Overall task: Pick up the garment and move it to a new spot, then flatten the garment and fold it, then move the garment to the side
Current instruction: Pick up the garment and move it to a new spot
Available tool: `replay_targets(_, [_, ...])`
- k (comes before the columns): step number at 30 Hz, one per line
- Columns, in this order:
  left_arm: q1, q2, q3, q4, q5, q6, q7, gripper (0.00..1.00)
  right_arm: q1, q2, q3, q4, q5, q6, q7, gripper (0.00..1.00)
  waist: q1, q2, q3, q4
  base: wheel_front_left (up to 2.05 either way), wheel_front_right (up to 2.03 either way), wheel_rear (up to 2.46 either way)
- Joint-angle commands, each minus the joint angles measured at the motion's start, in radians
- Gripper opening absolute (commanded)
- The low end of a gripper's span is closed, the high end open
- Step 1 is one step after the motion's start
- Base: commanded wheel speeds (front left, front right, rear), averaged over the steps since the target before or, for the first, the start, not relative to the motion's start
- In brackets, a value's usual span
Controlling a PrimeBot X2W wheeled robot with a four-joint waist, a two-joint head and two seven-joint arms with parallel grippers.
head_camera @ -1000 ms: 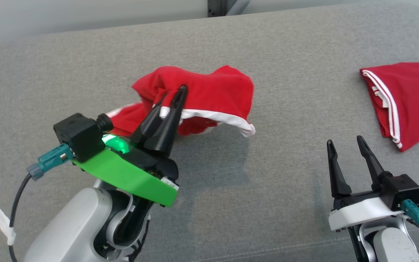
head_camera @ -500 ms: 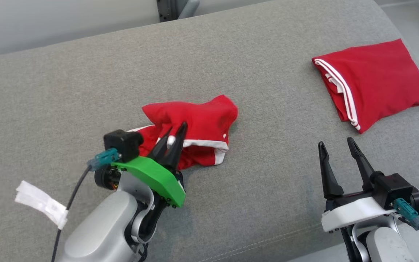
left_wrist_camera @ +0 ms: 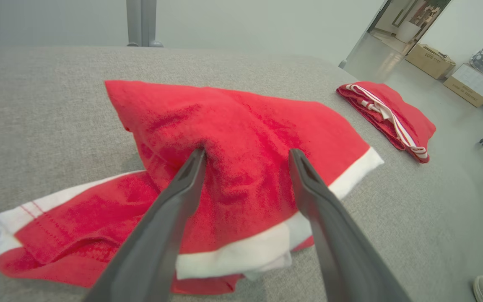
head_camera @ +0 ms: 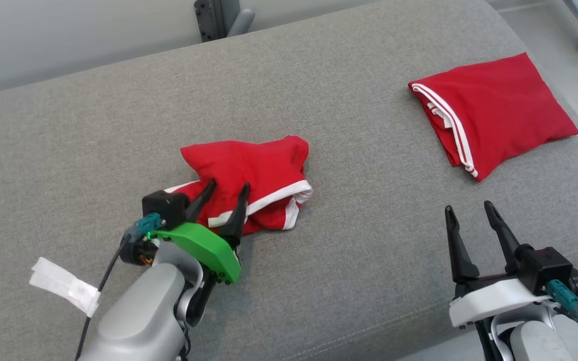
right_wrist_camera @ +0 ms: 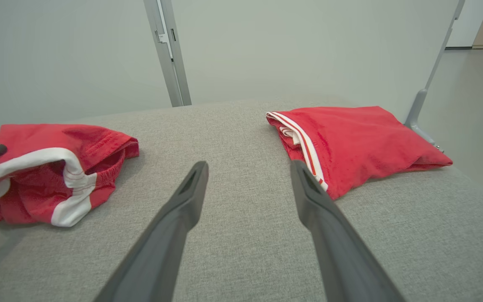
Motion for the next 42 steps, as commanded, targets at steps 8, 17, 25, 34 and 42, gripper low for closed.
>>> replay_targets(8, [0.195,0.053,0.233,-0.345,0.270,0.090,-0.006,1.00,0.036,-0.001,-0.073,-0.031,-0.008,-0.002,-0.003,1.00,0.0000,0.0112,-0.066,0.060,0.00,0.00,0.00])
replay_targets(17, [0.560,0.063,0.496,-0.598,0.432,0.135,-0.007,1.00,0.076,-0.001,-0.103,-0.043,-0.056,-0.002,-0.003,1.00,0.0000,0.0112,-0.135,0.130,0.00,0.00,0.00])
replay_targets(25, [0.771,-0.001,0.716,-0.598,0.491,0.026,-0.007,1.00,0.121,-0.002,-0.121,-0.032,-0.079,-0.002,-0.003,1.00,0.0000,0.0112,-0.180,0.226,0.00,0.00,0.00])
replay_targets(34, [0.841,-0.080,0.835,-0.604,0.558,-0.037,-0.007,1.00,0.143,-0.002,-0.134,0.003,-0.087,-0.002,-0.003,1.00,0.0000,0.0112,-0.213,0.283,0.00,0.00,0.00])
replay_targets(42, [0.827,-0.103,0.861,-0.594,0.585,-0.060,-0.007,1.00,0.146,-0.002,-0.126,0.014,-0.083,-0.002,-0.003,1.00,0.0000,0.0112,-0.213,0.291,0.00,0.00,0.00])
